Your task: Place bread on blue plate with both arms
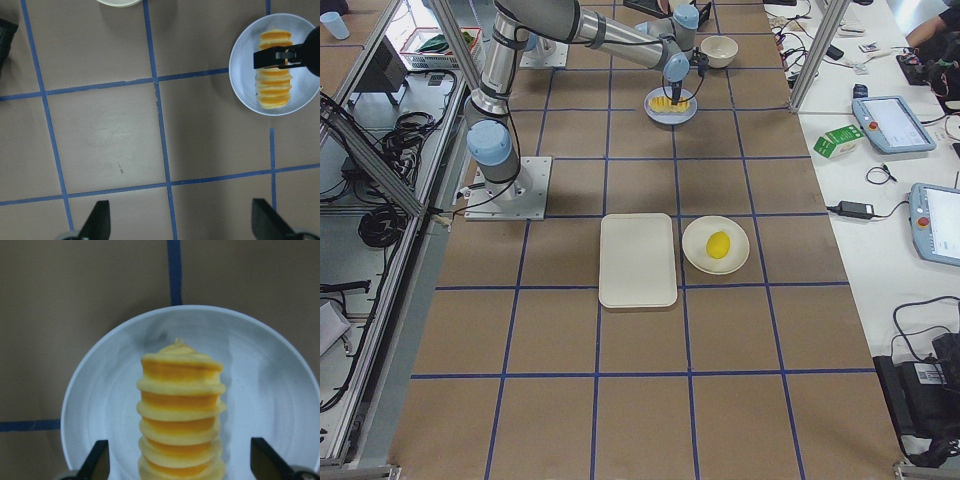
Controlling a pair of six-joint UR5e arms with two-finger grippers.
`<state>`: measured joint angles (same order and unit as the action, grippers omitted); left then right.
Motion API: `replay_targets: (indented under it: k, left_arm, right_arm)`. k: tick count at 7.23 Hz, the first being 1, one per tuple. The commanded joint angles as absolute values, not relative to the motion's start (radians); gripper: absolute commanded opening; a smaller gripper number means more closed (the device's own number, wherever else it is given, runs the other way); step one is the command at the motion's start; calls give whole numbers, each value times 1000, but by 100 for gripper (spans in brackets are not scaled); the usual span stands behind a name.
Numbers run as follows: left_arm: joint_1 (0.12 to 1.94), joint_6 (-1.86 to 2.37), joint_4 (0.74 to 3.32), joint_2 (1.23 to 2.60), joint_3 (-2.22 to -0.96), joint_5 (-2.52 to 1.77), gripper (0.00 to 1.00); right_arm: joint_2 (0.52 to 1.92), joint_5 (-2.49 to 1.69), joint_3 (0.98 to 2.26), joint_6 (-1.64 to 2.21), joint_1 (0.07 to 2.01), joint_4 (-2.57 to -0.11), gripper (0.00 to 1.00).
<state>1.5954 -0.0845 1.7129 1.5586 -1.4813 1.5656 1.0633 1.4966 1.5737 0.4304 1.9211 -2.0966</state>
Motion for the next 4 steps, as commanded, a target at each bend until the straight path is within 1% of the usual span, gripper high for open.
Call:
replay_targets:
  k: [1,3,4]
  left_arm:
    - [1595,-84,1713,1557,-1482,1566,100]
    - [1595,-84,1717,1554,-1483,1566,100]
    - [1595,-80,1718,1554,-1483,1566,100]
  right_arm:
    - [1220,1543,1572,419,1850,-1925,100]
    - [1342,1566,1569,317,1738,-1805,100]
    - [1400,1569,1574,257,1685,-1798,100]
